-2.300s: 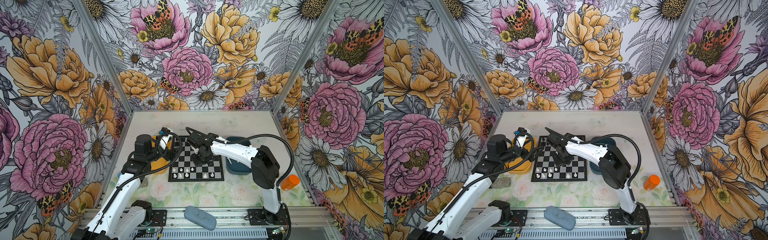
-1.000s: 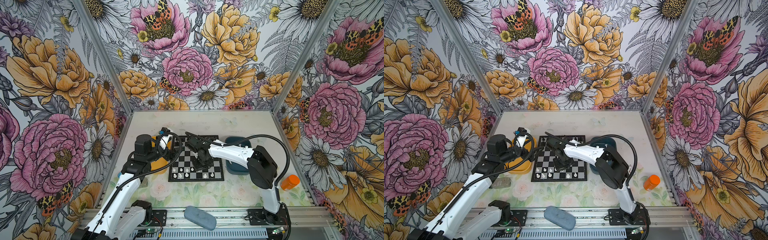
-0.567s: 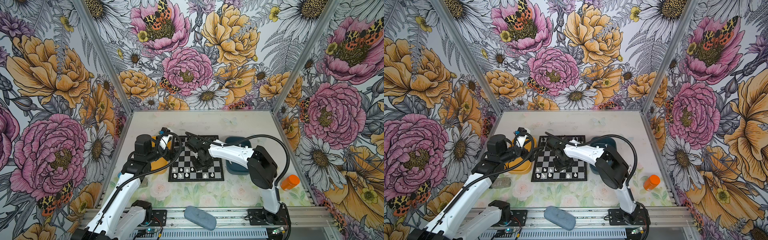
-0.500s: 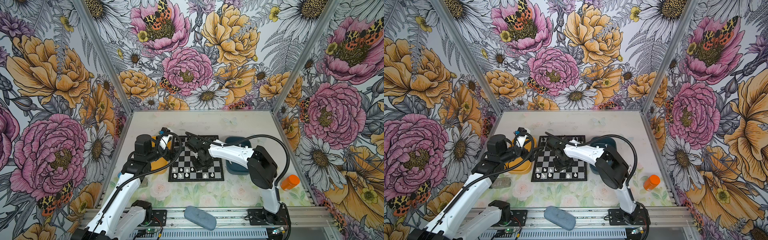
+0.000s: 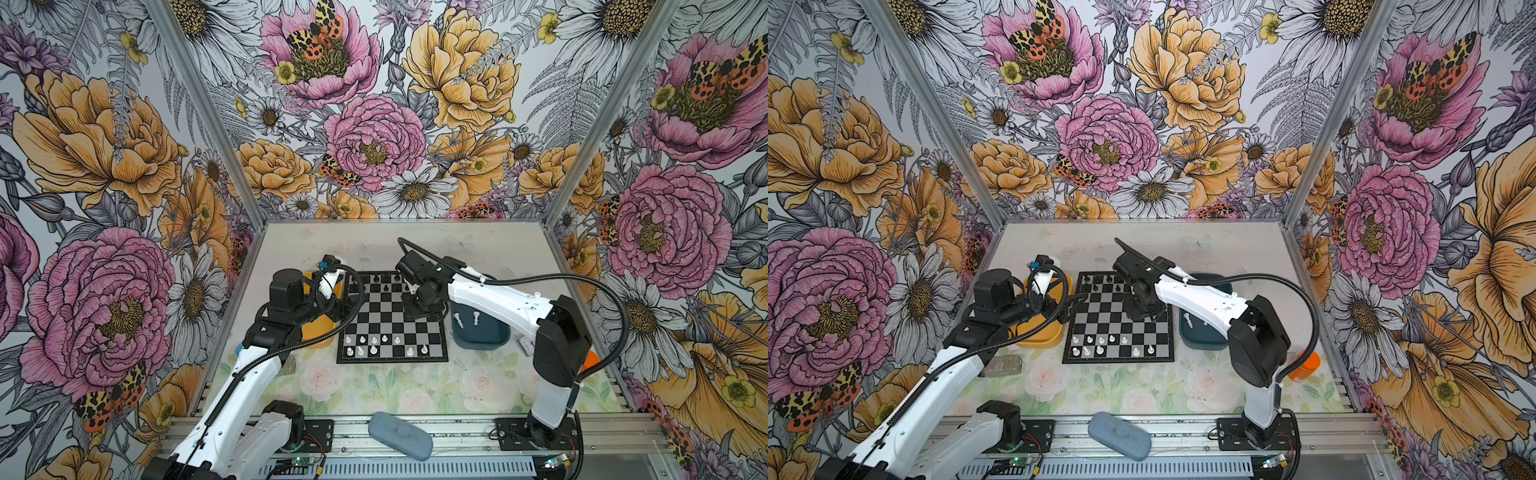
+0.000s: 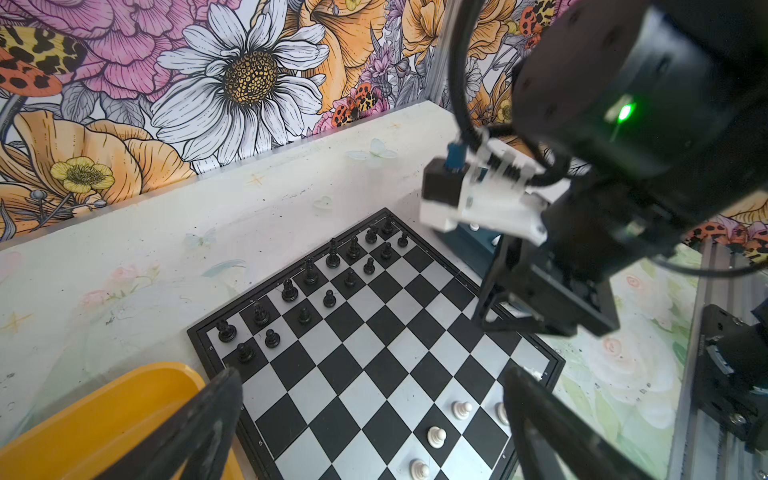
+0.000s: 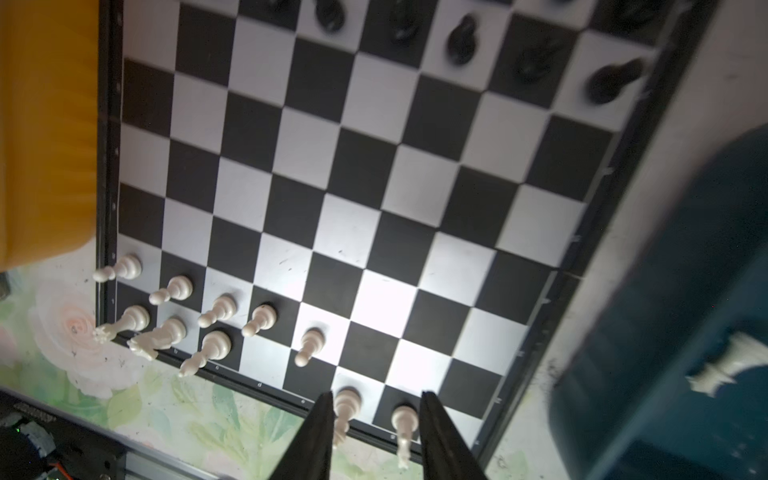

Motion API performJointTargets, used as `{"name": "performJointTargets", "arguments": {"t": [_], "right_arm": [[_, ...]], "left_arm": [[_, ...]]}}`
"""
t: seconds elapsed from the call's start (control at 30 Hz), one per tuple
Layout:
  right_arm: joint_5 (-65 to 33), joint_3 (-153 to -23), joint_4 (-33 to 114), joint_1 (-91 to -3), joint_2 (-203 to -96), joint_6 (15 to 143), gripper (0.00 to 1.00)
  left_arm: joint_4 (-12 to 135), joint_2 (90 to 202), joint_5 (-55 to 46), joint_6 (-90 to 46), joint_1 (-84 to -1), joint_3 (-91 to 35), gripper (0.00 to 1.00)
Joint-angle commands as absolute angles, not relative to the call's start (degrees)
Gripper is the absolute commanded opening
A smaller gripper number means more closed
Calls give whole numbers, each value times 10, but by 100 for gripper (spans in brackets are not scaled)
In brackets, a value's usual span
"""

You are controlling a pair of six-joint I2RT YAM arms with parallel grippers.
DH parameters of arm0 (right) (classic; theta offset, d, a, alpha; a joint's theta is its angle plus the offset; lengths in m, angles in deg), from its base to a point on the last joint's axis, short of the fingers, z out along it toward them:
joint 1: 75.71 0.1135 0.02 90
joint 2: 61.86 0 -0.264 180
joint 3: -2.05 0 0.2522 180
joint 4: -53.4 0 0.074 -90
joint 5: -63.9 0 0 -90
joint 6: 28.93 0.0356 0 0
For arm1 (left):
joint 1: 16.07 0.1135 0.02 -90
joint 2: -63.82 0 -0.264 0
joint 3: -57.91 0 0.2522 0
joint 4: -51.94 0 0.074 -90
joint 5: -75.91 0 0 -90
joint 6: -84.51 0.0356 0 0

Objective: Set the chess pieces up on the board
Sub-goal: 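Return the right gripper over the teal tray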

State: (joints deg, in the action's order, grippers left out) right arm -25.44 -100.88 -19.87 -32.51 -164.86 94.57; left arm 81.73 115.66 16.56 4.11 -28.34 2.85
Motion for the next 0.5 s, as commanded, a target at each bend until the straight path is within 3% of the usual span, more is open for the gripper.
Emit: {"name": "performJointTargets", "arguments": {"t": [0.0,0.33,0.47], "right_arm": [[-318,-978,-215,-380,-1590,930,35],[-352,-920,-214,-517,-1598,854,23],[-362,-910,-194,-551,-1617,840,22]], "left_arm": [[803,1155,171,47,-287,28,99],[806,1175,172,46,-285,21,99],[806,1179,168,47,-282,20,99]]}}
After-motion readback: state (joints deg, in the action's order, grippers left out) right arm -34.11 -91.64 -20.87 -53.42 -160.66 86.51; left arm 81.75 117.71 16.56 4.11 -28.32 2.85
